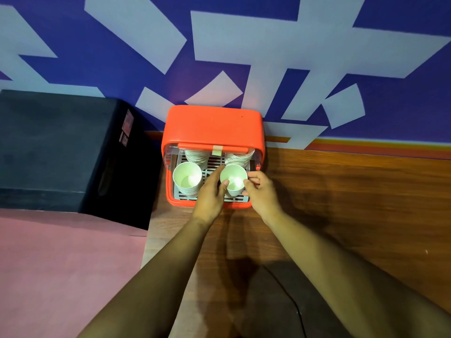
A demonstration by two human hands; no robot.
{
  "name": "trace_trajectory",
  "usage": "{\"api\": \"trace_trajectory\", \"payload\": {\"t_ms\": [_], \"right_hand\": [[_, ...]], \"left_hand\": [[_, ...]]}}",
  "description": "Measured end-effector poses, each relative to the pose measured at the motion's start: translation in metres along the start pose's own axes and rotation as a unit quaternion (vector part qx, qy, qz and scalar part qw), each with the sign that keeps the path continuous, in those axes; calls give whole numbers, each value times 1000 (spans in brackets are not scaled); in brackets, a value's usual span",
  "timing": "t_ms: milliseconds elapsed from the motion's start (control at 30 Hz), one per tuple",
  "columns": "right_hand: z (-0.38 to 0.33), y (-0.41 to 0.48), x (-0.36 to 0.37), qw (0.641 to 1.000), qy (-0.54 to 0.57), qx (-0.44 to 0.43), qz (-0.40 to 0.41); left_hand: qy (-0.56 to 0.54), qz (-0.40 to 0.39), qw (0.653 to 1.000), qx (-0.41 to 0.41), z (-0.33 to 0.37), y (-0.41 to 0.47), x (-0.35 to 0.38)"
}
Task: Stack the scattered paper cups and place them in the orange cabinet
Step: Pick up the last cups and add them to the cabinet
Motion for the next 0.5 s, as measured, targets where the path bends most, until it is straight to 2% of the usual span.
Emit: {"api": "trace_trajectory", "payload": {"t_ms": [500], "right_hand": [[7, -2, 6, 1000, 4, 16, -12]], "left_hand": [[12, -13, 1000, -23, 7, -7, -4]]}}
Point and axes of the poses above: each hand's wrist, its own y-axis towards the middle knuckle, its own x-axis out of the palm, z = x × y, the point moved 3 cm from there along y, towards the middle knuckle, and after that the axes turned 2 degrees about x, right-handed, at the moved point
